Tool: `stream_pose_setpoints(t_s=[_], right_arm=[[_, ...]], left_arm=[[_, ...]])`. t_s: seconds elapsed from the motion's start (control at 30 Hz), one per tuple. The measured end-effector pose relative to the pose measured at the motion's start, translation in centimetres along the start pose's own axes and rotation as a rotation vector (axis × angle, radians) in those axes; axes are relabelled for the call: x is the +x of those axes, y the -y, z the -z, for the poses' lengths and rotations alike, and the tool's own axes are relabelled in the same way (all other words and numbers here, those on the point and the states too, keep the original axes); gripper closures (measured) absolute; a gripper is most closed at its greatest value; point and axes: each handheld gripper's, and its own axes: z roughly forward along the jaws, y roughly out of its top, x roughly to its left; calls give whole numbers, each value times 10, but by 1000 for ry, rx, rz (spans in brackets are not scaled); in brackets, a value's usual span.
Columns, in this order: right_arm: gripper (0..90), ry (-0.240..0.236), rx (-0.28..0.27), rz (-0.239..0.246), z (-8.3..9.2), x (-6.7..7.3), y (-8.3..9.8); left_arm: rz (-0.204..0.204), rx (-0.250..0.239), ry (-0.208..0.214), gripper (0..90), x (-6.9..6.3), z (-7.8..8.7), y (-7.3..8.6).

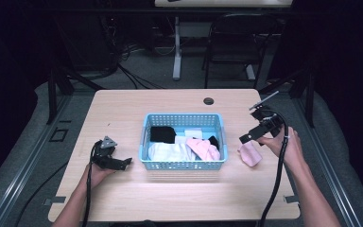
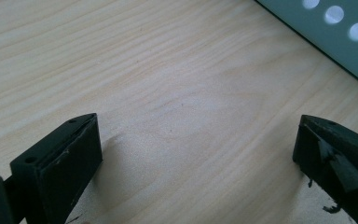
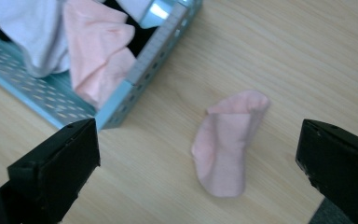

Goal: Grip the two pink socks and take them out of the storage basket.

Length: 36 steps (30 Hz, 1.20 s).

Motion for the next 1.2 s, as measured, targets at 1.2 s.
stream_pose_setpoints(t_s=[1.2], right_arm=[[32, -65, 138, 241, -70, 108, -82]], left_arm=[[0, -1, 1, 10, 0, 0, 0]])
